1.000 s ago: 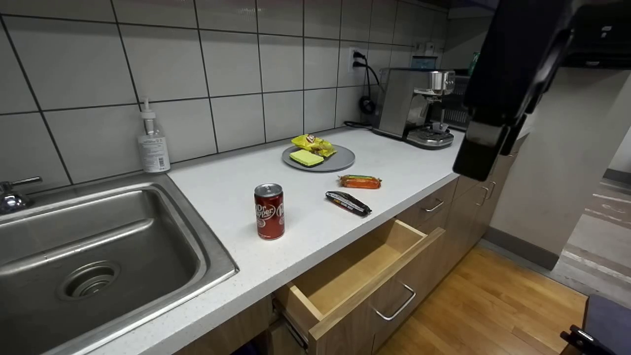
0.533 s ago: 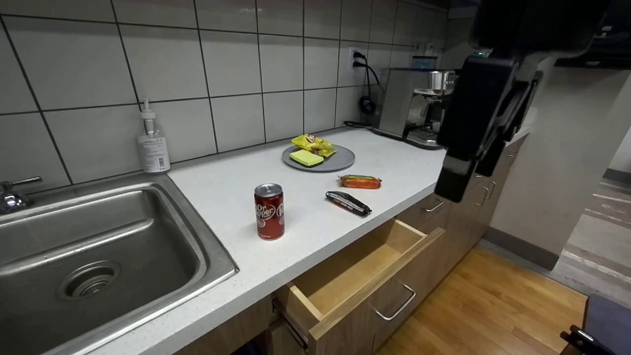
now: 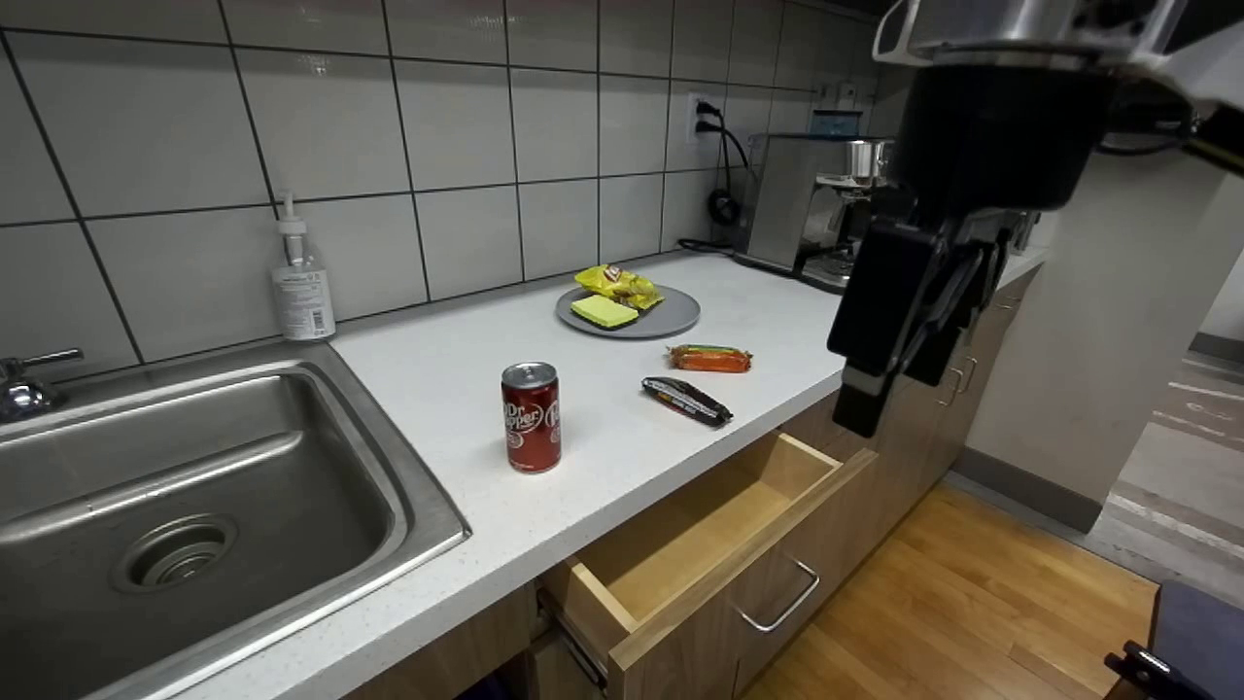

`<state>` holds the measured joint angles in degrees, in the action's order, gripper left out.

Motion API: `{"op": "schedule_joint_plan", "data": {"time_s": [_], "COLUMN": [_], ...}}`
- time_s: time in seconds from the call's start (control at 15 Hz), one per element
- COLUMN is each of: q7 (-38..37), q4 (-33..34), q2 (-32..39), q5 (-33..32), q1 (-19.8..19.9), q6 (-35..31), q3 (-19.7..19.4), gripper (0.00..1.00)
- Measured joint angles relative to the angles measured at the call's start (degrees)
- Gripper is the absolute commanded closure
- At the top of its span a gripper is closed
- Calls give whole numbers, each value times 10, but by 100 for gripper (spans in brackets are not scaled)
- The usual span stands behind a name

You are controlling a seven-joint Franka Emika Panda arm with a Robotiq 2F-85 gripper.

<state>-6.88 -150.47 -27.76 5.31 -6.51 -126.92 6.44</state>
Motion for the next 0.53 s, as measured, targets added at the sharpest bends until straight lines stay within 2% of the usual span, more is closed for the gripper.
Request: {"op": "schedule_joint_plan", "data": {"time_s": [0.53], "q7": [2], "q4": [-13], "q2": [63], "q5": [-14], "q1": [14], "q6": [-81], "q3": [-16], "gripper": [0]}}
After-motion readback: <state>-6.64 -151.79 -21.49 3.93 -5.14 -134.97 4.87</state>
